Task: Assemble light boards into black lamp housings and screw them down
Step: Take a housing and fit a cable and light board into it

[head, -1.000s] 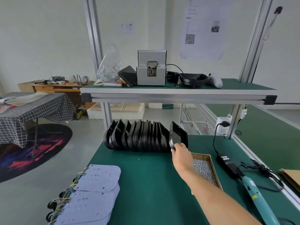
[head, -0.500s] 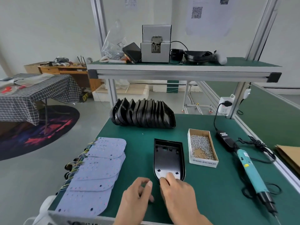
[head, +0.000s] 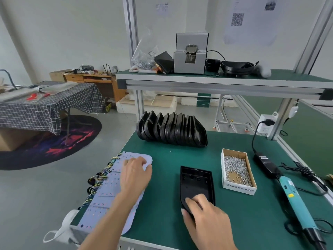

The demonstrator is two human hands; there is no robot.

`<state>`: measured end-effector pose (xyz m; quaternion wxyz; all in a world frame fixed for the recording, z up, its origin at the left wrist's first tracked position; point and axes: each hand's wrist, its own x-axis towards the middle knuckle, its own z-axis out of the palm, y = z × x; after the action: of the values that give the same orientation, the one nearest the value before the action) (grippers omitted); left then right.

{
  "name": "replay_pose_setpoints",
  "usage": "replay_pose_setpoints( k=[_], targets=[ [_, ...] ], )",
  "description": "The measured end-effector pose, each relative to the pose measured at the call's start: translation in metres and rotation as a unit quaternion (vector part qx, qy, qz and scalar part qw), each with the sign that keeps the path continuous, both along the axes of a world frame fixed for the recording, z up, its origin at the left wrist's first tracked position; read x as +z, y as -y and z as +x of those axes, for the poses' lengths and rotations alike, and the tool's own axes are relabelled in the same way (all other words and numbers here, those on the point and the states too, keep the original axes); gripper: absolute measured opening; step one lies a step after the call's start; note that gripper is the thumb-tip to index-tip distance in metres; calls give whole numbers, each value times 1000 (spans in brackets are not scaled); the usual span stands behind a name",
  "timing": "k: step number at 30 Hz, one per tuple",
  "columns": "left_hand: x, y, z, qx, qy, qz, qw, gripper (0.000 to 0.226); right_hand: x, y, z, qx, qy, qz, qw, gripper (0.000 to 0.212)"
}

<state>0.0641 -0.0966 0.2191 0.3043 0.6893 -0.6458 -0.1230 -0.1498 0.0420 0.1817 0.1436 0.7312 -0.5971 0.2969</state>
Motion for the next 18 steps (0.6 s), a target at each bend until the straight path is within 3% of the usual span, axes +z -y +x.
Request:
replay_pose_setpoints(
  k=[3, 5, 9, 16, 18],
  targets=[
    [-2, 27, 22, 6, 193, 90, 977, 47, 11, 18, 9, 33, 18, -19, 999, 27],
    [-11, 34, 32, -19, 238, 125, 963, 56, 24, 45, 23, 80, 23, 33, 996, 28],
    [-30, 33, 45, -63, 262, 181, 946, 60, 41, 119, 64, 138, 55, 238, 960, 29],
    [-42, 29, 61, -92, 240, 129, 958, 43, 26, 217, 122, 119, 8, 351, 929, 34],
    [-42, 29, 65, -102, 218, 100, 965, 36, 17, 228, 127, 101, -23, 370, 923, 45]
  ],
)
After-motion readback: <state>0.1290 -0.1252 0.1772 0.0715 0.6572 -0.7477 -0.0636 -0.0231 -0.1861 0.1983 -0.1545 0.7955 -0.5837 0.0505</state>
